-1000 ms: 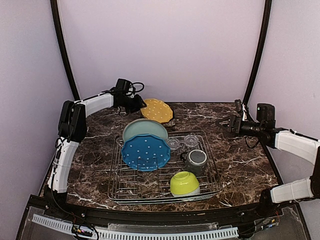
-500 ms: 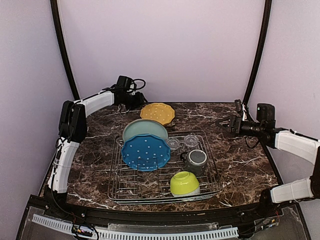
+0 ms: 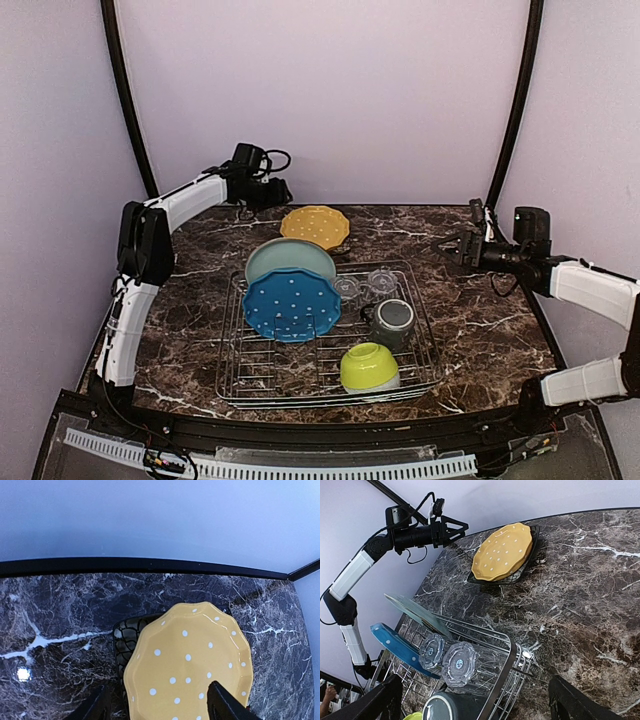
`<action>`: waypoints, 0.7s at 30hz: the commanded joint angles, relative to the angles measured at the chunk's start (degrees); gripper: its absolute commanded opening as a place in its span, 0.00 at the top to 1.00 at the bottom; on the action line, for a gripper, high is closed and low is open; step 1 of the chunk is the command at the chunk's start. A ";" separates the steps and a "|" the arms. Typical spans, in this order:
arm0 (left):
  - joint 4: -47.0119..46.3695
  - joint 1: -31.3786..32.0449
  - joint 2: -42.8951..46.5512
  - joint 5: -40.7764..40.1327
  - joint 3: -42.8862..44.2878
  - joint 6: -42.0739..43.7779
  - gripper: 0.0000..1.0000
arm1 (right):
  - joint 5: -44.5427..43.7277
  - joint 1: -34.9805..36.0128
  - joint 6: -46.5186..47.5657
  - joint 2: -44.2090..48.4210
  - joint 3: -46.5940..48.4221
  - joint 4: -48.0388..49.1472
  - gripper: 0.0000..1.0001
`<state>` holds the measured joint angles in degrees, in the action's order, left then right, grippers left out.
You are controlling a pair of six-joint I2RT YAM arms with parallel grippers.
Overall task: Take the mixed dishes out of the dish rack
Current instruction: Grab the plate from the dish rack.
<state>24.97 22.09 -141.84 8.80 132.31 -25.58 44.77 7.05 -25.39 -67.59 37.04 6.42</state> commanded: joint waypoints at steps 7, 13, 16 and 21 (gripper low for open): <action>4.15 -1.11 9.42 -3.34 2.38 7.06 0.25 | -0.34 -0.39 0.81 2.34 0.06 -0.07 0.01; 4.27 -1.34 16.42 -0.96 -2.56 13.99 0.19 | -0.76 -0.41 1.48 3.13 0.36 -1.23 0.01; 0.76 -1.34 22.75 1.89 -8.56 17.07 0.18 | -0.35 -0.43 1.39 2.84 0.67 -1.32 0.01; -5.70 -1.34 35.39 5.15 -23.27 21.70 0.17 | -0.28 -0.39 1.64 3.14 1.18 -1.94 0.01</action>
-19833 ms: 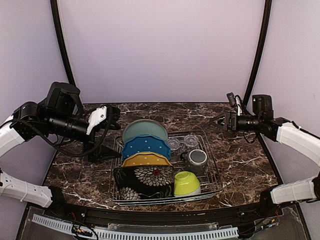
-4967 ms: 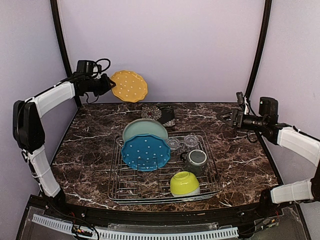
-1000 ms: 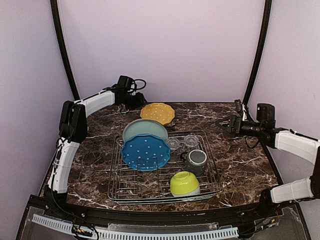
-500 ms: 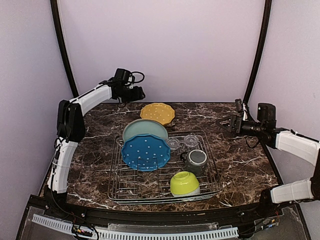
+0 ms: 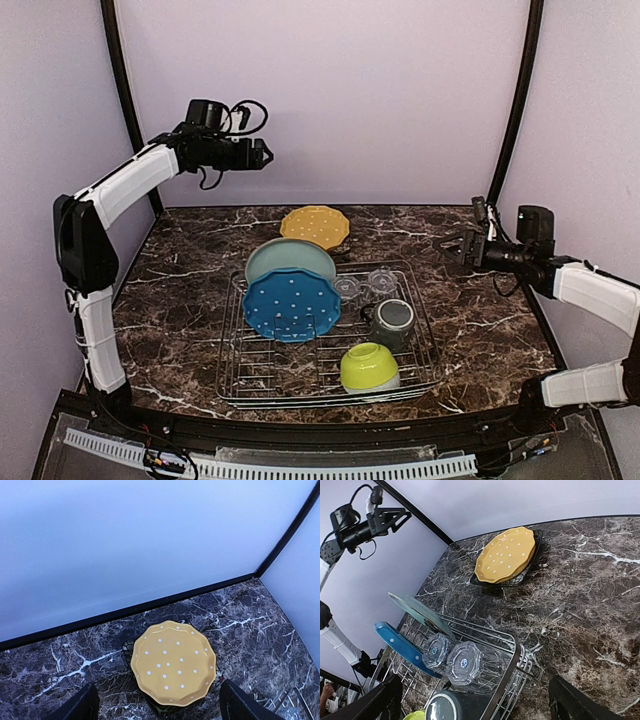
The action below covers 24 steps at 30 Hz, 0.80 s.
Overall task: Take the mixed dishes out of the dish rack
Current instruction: Grab the plate from the dish rack.
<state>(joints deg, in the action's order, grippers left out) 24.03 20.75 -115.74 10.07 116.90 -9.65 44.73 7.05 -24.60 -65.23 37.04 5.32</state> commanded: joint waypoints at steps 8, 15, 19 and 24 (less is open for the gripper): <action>-15.15 0.08 30.46 15.30 -31.39 14.36 0.12 | 1.26 -0.34 0.25 -0.71 2.11 -0.71 0.01; -14.05 0.63 39.12 23.17 -41.03 15.84 0.11 | 4.54 -0.22 -2.37 -3.07 2.56 2.17 0.01; -9.05 1.87 40.41 25.80 -41.18 19.41 0.11 | 4.75 -0.03 -2.30 -3.48 3.19 1.80 0.01; 1.26 5.86 40.32 25.41 -38.77 28.24 0.11 | 4.12 0.24 -1.60 -3.66 3.48 0.88 0.01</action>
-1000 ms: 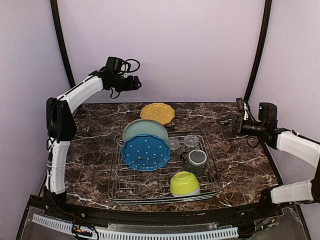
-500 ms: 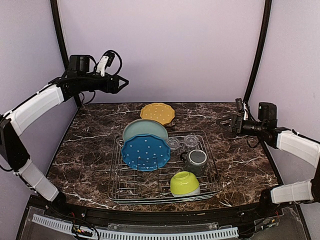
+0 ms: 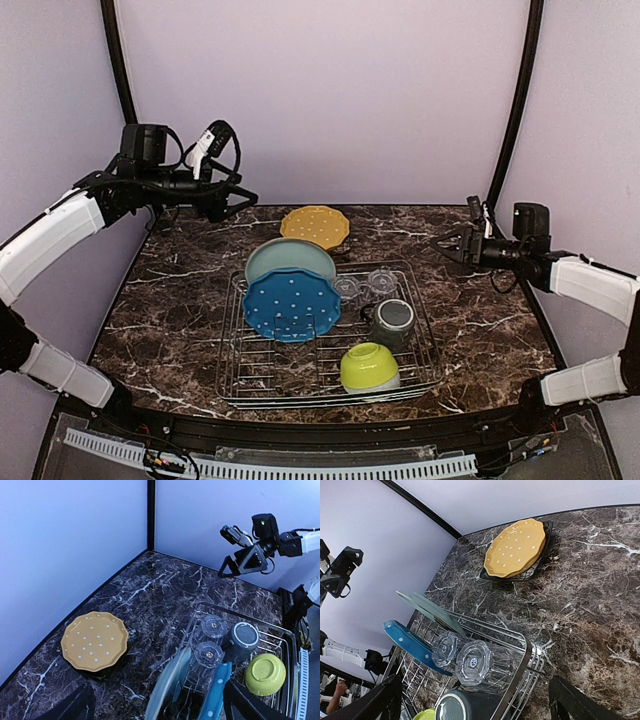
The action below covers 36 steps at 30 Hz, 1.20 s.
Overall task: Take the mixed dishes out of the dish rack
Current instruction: Grab the plate from the dish rack.
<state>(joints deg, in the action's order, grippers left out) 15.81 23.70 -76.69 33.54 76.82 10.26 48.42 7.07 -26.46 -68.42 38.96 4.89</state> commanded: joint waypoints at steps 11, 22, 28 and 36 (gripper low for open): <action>31.33 14.73 -7.65 -9.23 10.63 22.99 0.16 | -0.07 0.49 0.44 -1.22 1.35 1.65 0.01; 39.29 20.83 -17.79 -20.41 20.84 25.17 0.27 | 0.49 0.49 -1.27 -1.10 -1.16 4.66 0.01; 41.87 22.35 -21.04 -23.43 23.48 25.77 0.32 | 0.53 0.50 -1.48 -1.39 -1.69 5.40 0.01; 42.67 23.18 -24.13 -26.76 24.18 26.11 0.42 | 0.62 0.49 -1.89 -2.06 -1.65 6.25 0.01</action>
<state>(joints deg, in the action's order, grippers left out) 55.90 46.48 -99.90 9.65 100.09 35.44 48.45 7.25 -27.99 -69.89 37.98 8.69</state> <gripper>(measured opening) 0.594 0.986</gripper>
